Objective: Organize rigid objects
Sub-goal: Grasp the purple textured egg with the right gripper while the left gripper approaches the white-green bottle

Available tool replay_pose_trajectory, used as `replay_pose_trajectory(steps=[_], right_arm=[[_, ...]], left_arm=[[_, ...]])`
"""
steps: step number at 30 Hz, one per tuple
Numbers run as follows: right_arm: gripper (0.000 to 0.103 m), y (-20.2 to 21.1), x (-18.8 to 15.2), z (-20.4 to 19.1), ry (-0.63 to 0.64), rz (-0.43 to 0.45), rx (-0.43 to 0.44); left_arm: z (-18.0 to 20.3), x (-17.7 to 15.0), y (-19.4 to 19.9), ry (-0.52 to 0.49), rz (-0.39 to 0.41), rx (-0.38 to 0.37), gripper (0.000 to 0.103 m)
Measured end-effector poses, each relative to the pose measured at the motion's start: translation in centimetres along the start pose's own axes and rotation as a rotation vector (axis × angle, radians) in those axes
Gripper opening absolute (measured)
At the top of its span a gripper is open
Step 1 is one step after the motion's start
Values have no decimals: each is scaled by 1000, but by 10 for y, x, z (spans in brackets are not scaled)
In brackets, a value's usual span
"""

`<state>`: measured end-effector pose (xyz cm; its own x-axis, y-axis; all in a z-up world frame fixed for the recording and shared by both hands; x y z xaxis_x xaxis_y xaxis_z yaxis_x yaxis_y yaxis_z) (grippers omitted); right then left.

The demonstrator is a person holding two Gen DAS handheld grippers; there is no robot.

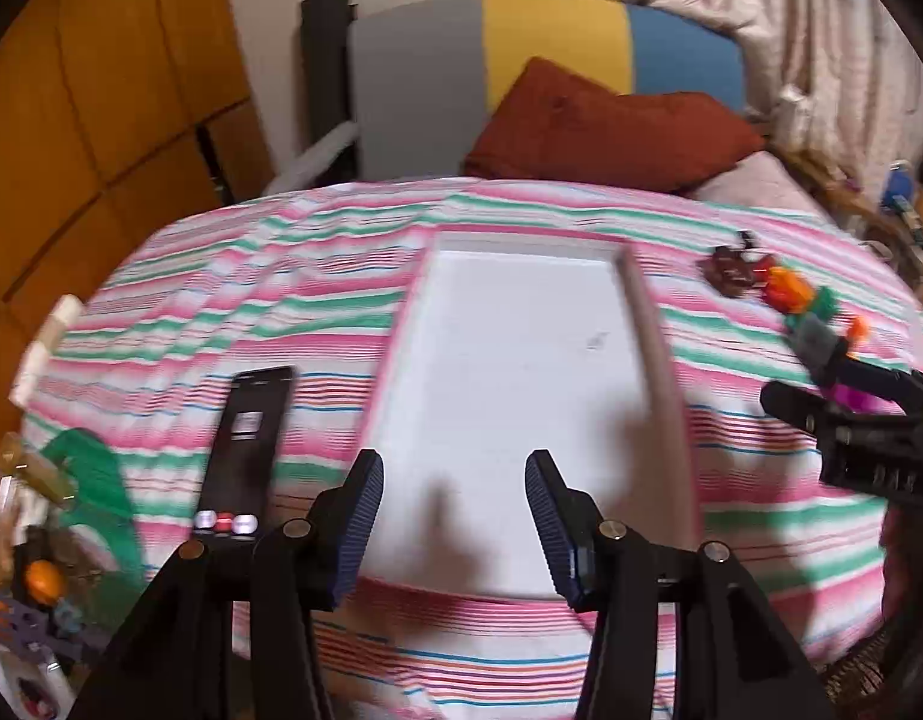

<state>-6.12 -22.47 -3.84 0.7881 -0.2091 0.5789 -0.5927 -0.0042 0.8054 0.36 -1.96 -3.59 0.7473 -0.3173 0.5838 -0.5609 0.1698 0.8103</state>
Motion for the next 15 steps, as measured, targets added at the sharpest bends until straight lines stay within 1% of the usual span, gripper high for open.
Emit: replay_pose_trajectory(steps=[2,4,5,6,7,8,9,10,12,15], right_arm=[[103,9,-1,22,-36,22,-27],[103,21,-5,53,-98,40,-90],[103,25,-7,68,-131,41,-126],[103,32,-12,88,-189,34,-171],[103,36,-15,101,-235,27,-186],[103,39,-18,110,-271,22,-182],[103,42,-23,119,-303,11,-159],[103,41,-27,124,-318,-2,-153],[103,35,-35,137,-347,-36,-168],[103,19,-48,146,-369,-92,-154]], left_arm=[[13,-4,3,-19,25,-137,50],[27,-7,7,-45,40,-232,50],[35,-9,9,-63,37,-247,50],[42,-11,9,-84,30,-245,50],[53,-12,9,-110,21,-245,50],[59,-13,9,-125,12,-254,50],[66,-14,10,-134,9,-269,50],[73,-15,10,-137,6,-294,50],[82,-17,9,-134,-12,-345,50],[93,-21,8,-131,-38,-373,50]])
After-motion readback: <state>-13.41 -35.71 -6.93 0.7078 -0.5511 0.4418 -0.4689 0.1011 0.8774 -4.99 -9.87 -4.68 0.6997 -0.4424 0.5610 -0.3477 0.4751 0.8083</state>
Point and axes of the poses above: each gripper's, at about its wrist camera, not at the fingertips, and y roughly against the way its jaws point, z to its right, x to its top, the point moved 6 cm from there along -y, roughly the way its jaws point, and after that the axes turned 3 degrees about -z, right-handed, at the moved point
